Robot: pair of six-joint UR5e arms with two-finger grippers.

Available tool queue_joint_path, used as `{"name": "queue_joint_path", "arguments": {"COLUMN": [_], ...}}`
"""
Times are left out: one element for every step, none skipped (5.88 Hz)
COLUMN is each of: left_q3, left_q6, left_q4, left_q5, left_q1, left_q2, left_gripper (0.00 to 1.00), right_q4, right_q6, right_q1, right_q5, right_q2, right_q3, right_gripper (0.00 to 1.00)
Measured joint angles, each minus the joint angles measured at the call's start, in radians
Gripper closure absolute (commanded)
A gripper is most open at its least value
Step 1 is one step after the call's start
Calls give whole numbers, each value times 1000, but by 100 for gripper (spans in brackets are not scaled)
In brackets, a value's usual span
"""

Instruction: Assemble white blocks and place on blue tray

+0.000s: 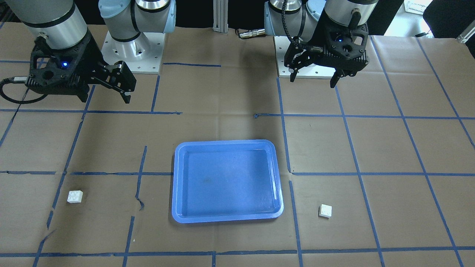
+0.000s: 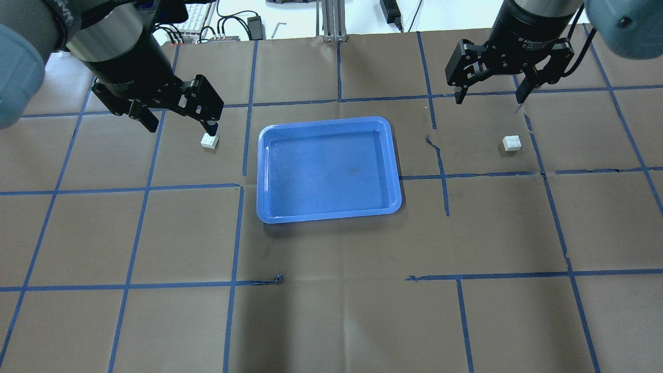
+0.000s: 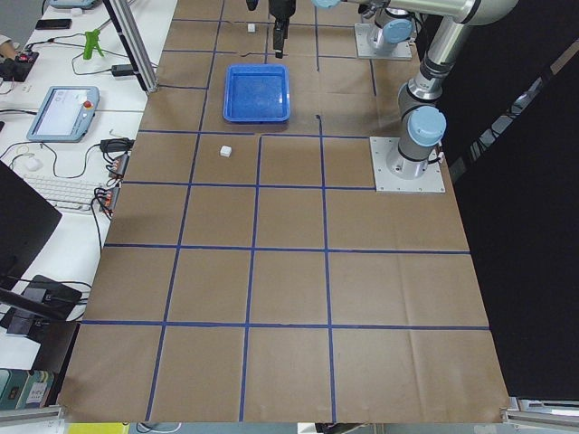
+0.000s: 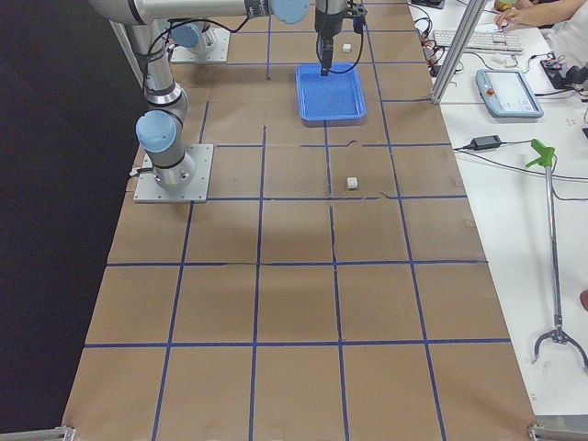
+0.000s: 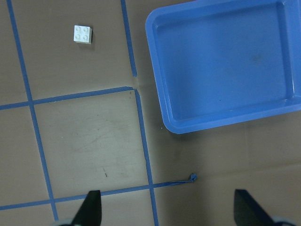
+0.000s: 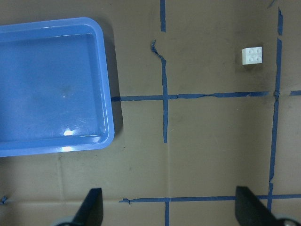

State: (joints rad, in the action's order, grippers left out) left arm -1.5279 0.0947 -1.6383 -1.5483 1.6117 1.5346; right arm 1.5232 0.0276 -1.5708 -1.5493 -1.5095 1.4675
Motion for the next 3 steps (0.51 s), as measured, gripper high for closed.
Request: {"name": "queue_joint_path", "arguments": {"left_q3": [1, 1, 0], "left_q6": [0, 0, 3], "left_q4": [0, 0, 2], "left_q5": [0, 1, 2], "left_q1": [-3, -5, -7], "left_q2": [1, 4, 5], "left_gripper": [0, 0, 0], "right_q4": [0, 0, 0], "right_q6": [0, 0, 0], "right_q1": [0, 0, 0], "right_q5": [0, 0, 0], "right_q2": [0, 0, 0], "right_q3": [0, 0, 0], "right_gripper": [0, 0, 0]}}
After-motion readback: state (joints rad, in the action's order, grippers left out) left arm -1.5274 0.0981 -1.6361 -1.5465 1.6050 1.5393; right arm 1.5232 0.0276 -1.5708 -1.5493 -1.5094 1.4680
